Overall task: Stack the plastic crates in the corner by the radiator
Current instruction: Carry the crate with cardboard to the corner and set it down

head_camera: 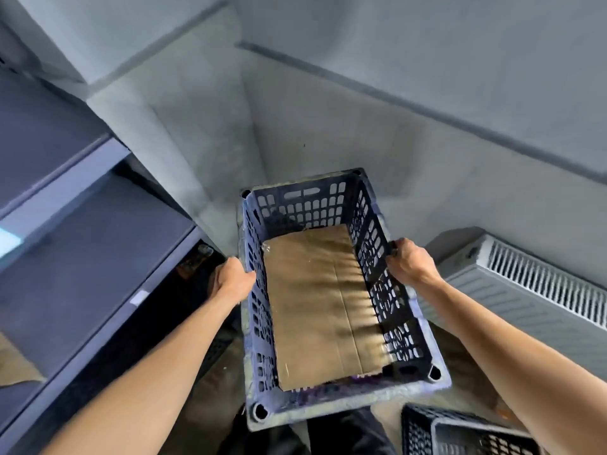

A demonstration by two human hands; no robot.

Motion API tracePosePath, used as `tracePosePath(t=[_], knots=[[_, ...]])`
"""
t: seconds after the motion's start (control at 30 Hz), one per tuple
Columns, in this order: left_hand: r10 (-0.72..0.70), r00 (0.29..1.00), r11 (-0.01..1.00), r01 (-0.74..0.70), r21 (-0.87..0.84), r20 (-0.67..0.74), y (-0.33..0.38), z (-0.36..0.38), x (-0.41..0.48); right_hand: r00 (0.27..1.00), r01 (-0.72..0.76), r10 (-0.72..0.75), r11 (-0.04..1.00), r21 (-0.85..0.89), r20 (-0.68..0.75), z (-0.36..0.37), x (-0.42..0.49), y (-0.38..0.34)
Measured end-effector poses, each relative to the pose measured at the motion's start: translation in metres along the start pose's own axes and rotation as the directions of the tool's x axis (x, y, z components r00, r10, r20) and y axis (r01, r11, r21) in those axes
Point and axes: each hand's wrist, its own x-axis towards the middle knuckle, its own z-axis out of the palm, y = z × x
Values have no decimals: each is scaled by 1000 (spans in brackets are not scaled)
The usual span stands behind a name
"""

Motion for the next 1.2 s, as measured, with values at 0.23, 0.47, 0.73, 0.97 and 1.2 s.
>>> tracePosePath(t=[0.23, 0.47, 0.73, 0.97, 1.2], knots=[[-154, 988, 985, 154, -73, 6, 19, 54, 19, 995, 47, -43, 998, -47, 90, 7, 75, -1], [-256, 964, 960, 262, -96, 66, 8, 125, 77, 990, 60, -44, 992, -111, 137, 64, 139, 1], [-336, 935, 931, 348, -111, 115, -12, 218, 151, 987, 46, -18, 985, -169, 160, 157, 217, 23], [-357, 926, 926, 368, -83, 118, -25, 292, 202, 980, 114, -71, 966, -234, 186, 226, 277, 49], [-393, 900, 901, 418, -114, 189, -30, 360, 237, 969, 145, -91, 962, -232, 229, 285, 328, 69]])
